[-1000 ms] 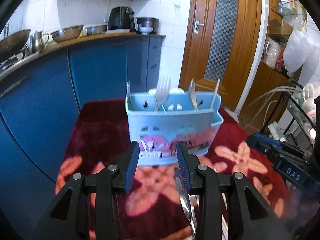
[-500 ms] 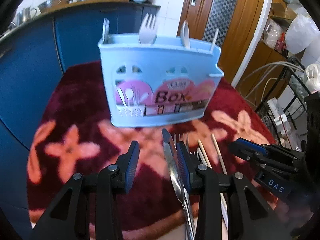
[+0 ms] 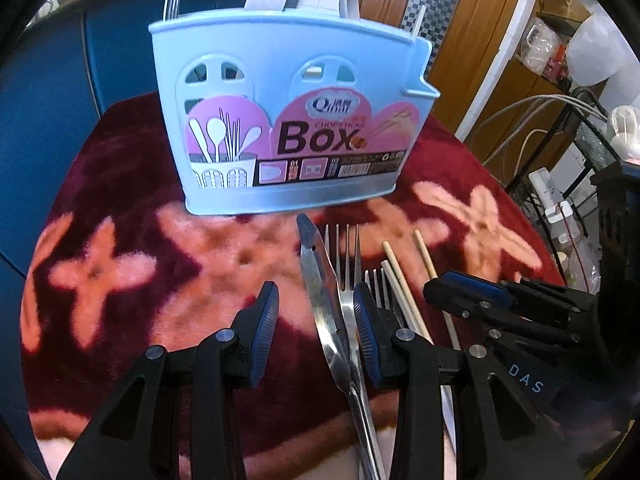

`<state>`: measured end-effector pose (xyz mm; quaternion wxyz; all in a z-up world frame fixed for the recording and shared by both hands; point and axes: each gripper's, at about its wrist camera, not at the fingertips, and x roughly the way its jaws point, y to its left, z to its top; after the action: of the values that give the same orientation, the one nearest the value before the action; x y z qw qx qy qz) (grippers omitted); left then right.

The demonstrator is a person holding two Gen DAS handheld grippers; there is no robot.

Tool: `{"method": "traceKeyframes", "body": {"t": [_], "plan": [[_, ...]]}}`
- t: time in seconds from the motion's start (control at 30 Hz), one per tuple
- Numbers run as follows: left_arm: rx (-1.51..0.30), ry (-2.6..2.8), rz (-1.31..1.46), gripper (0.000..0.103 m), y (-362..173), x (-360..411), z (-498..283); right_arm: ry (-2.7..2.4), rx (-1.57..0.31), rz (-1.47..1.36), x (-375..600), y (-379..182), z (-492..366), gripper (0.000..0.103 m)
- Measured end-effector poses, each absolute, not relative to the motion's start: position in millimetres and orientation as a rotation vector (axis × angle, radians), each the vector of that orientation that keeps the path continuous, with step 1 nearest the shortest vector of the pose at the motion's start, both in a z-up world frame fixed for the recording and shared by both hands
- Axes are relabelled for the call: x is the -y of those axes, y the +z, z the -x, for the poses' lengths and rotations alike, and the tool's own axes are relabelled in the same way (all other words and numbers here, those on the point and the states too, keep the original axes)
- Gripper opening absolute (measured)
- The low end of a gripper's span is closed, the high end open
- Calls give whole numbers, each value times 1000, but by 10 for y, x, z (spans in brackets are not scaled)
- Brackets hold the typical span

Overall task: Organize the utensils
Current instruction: 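Move both tools back down to the loose forks, knives and chopsticks, then grasp a silver knife with the left tool while the right tool grasps a chopstick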

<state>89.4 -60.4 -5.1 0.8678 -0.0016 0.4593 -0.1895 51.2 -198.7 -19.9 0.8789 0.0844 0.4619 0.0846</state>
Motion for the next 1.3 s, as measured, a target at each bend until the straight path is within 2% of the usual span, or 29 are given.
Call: {"method": "traceKeyframes", "body": {"t": [0.67,0.7,0.77,0.87,1.13,1.23,1.3], "plan": [[-986,-383,47,39,-151,420,-959,190,-1005,-173,2008,-209,-556,17],[-988,-384,50,37,-155,413,-961,193,-1010,-177,2016,-208,-568,17],[-997,-395,58,27,-163,409,-973,200,-1020,-186,2031,-208,-589,15],[-1007,-414,77,21,-170,400,-988,212,-1039,-202,2050,-210,-626,13],[-1070,-504,164,18,-242,443,-1100,233,-1073,-247,2094,-227,-713,11],[-1080,-515,187,6,-233,437,-1115,244,-1082,-259,2124,-222,-724,10],[-1076,-505,189,4,-223,424,-1102,249,-1084,-270,2135,-231,-731,10]]}}
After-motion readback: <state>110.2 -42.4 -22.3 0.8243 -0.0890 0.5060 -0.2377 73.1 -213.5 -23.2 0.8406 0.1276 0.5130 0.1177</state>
